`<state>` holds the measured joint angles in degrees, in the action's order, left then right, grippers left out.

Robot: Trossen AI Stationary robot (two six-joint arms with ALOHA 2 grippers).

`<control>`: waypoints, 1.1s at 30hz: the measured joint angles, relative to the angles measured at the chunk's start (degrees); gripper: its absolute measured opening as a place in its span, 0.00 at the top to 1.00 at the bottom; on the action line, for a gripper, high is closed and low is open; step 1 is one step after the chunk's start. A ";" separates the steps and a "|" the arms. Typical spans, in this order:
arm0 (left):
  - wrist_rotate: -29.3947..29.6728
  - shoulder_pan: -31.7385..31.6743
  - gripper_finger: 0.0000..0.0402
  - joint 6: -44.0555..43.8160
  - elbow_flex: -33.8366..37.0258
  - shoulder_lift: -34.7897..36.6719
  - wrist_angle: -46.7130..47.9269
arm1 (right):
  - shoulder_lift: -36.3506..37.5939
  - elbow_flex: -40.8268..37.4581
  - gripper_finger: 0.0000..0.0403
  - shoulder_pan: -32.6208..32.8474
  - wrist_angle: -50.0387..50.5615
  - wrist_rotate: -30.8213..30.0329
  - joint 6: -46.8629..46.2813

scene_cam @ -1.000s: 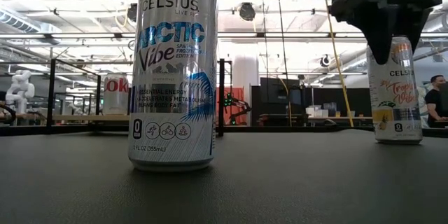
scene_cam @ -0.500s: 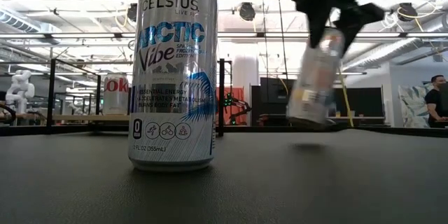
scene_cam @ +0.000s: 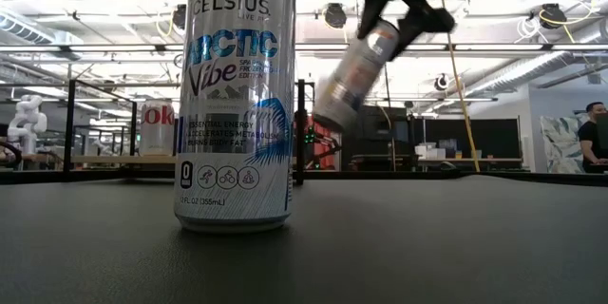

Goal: Place canned beverage on shelf
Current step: Put the white yellow soda can on the shelf aligned with the white yellow soda can

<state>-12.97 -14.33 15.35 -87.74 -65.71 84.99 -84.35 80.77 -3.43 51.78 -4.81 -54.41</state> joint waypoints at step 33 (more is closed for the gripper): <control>0.00 0.00 0.14 0.00 0.00 0.00 1.53 | -30.20 47.37 0.45 -11.94 8.32 -4.02 33.13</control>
<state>-12.97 -14.33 15.35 -87.75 -65.71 86.52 -114.55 128.14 -15.37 60.10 -8.83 -21.28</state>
